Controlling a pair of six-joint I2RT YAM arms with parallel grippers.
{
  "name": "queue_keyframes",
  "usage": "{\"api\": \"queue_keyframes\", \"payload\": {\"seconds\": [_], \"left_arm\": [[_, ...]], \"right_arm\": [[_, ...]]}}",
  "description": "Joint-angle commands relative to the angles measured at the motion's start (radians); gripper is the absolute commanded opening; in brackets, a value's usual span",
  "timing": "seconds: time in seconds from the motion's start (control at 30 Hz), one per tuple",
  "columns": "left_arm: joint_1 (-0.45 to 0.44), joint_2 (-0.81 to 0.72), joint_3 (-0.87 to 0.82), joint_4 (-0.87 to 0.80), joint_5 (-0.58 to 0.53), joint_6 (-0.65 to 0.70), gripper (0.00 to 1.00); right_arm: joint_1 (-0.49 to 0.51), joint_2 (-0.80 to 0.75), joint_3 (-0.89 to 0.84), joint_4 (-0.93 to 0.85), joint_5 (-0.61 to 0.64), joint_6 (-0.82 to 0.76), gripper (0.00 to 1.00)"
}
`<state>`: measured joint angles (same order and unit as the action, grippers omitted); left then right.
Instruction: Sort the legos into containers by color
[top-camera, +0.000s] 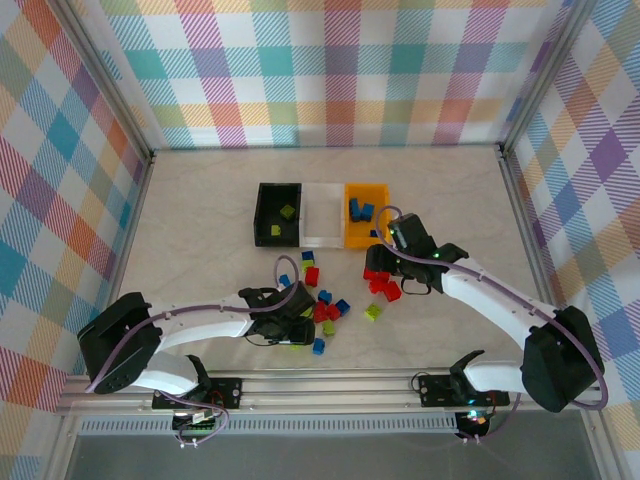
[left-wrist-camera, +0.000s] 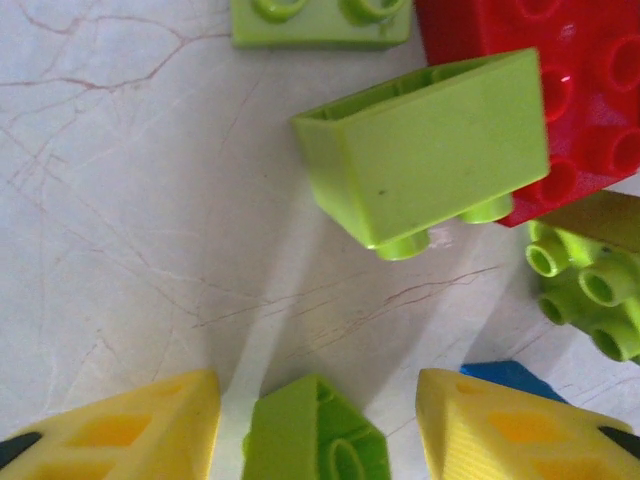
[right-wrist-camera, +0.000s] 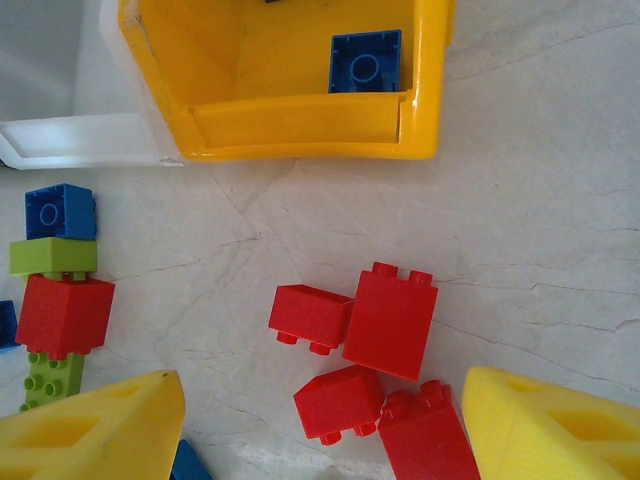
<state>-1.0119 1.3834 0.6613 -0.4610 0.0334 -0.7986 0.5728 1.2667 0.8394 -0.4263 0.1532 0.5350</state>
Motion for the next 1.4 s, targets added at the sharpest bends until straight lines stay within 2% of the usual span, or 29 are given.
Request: {"api": "queue_keyframes", "payload": {"seconds": [0.0,0.07,0.17,0.33,0.5,0.67,0.83,0.97,1.07,1.2,1.27,1.37], "left_arm": [[-0.013,-0.028,-0.022,-0.080,-0.010,-0.014,0.63],[-0.013,-0.056,-0.032,-0.106,-0.017,-0.014,0.72],[-0.013,-0.098,-0.054,-0.118,-0.016,-0.019,0.73],[-0.012,-0.084,-0.071,-0.080,0.011,-0.035,0.65],[-0.017,-0.034,-0.050,-0.054,0.010,-0.029,0.51],[-0.017,-0.011,-0.031,-0.062,-0.024,-0.009,0.43],[-0.017,-0.035,-0.009,-0.089,-0.061,0.000,0.29],[-0.005,-0.095,0.037,-0.171,-0.110,0.021,0.25],[0.078,-0.153,0.100,-0.249,-0.140,0.079,0.23],[0.282,-0.184,0.230,-0.259,-0.166,0.199,0.23],[0.367,-0.131,0.313,-0.232,-0.164,0.248,0.23],[0.447,0.009,0.459,-0.200,-0.194,0.298,0.22]], "right_arm": [[-0.002,-0.023,-0.010,0.011,0.001,-0.001,0.74],[-0.002,-0.023,-0.009,0.012,-0.001,-0.001,0.74],[-0.002,-0.020,-0.008,0.014,0.003,-0.003,0.74],[-0.001,-0.013,-0.004,0.017,-0.001,0.000,0.74],[-0.002,-0.018,-0.005,0.013,-0.001,0.000,0.74],[-0.002,-0.031,-0.009,0.011,0.004,-0.002,0.74],[-0.002,-0.030,-0.012,0.011,0.003,0.000,0.74],[-0.002,-0.036,-0.013,0.012,0.003,0.001,0.74],[-0.002,-0.042,-0.011,0.012,0.002,0.002,0.74],[-0.002,-0.046,-0.012,0.014,0.006,0.003,0.74],[-0.002,-0.036,-0.010,0.013,0.008,0.004,0.74],[-0.002,-0.021,-0.010,0.012,0.003,0.007,0.74]]}}
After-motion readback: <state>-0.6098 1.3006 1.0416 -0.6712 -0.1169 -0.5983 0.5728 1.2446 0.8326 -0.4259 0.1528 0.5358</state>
